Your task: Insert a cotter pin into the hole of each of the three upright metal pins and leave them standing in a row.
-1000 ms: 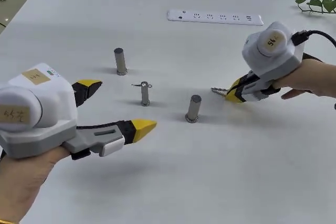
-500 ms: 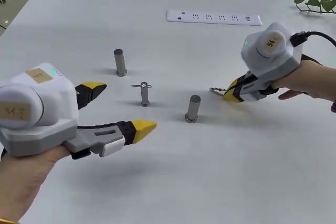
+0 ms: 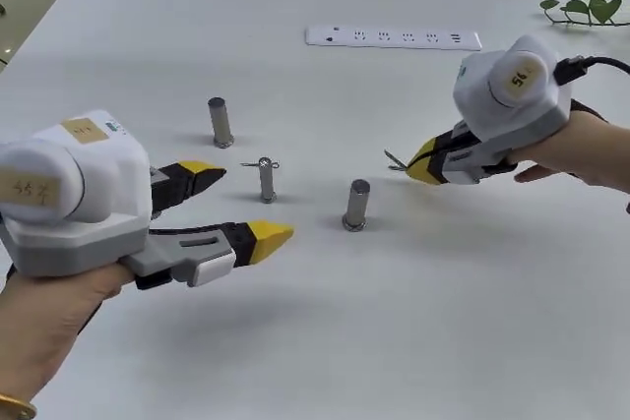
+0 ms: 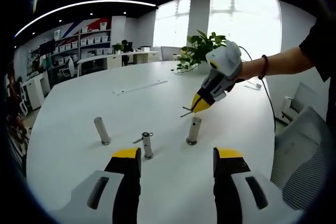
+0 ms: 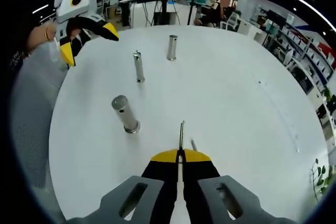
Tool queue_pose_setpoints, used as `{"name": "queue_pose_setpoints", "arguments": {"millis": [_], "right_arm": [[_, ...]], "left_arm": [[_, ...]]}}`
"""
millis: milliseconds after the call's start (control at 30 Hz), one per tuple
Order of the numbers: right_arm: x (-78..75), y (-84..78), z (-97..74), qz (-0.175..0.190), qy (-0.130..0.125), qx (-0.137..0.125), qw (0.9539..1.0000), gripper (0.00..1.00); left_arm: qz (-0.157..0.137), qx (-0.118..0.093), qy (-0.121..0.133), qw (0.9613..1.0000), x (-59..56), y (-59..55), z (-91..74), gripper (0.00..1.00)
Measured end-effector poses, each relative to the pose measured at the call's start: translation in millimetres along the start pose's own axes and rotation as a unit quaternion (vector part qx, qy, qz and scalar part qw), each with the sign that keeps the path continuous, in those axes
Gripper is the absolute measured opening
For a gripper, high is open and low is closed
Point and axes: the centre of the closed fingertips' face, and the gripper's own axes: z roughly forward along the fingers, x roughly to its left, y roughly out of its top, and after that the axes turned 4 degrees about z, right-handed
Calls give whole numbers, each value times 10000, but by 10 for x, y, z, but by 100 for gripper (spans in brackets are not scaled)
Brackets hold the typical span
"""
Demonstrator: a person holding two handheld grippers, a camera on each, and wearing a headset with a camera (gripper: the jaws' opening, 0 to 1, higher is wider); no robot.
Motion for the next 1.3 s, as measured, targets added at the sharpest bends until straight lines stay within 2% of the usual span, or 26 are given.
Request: {"name": "queue_pose_setpoints", "arguments": {"millis": [100, 167, 300, 500, 633, 767, 833, 900, 1033, 1133, 1300], "right_arm": [[64, 104, -74, -102, 17, -182, 9998, 0], [30, 145, -52, -201, 29, -267, 9994, 0], [96, 225, -89, -356, 56, -402, 9985, 0], [262, 332, -157, -676, 154, -561, 9960, 0], [438, 390, -228, -834, 223, -614, 9944, 0], [604, 438, -281, -1029, 311, -634, 9922, 0], [611, 450, -279, -1107, 350, -656, 9911, 0], [700, 469, -295, -1203, 403, -667, 9897, 0], [864, 498, -312, -1375, 498, -677, 9869, 0], [971, 523, -315, -1452, 581, -702, 9852, 0], [1024, 539, -290, -1546, 667, -729, 9830, 0]], "left_arm": [[-75, 34, -131, 9999, -31, 18, 33, 46], [-123, 61, -200, 9997, -54, 30, 56, 44], [-174, 101, -338, 9992, -108, 51, 93, 39], [-422, 129, -577, 9974, -199, 89, 151, 34], [-602, 145, -675, 9958, -243, 103, 175, 30], [-827, 87, -806, 9933, -302, 141, 189, 27], [-902, 83, -844, 9923, -319, 151, 195, 25], [-975, 94, -890, 9912, -341, 154, 203, 22], [-1230, 89, -1039, 9869, -413, 171, 211, 19], [-1309, 114, -1106, 9851, -450, 171, 219, 18], [-1385, 135, -1233, 9826, -523, 175, 224, 15]]}}
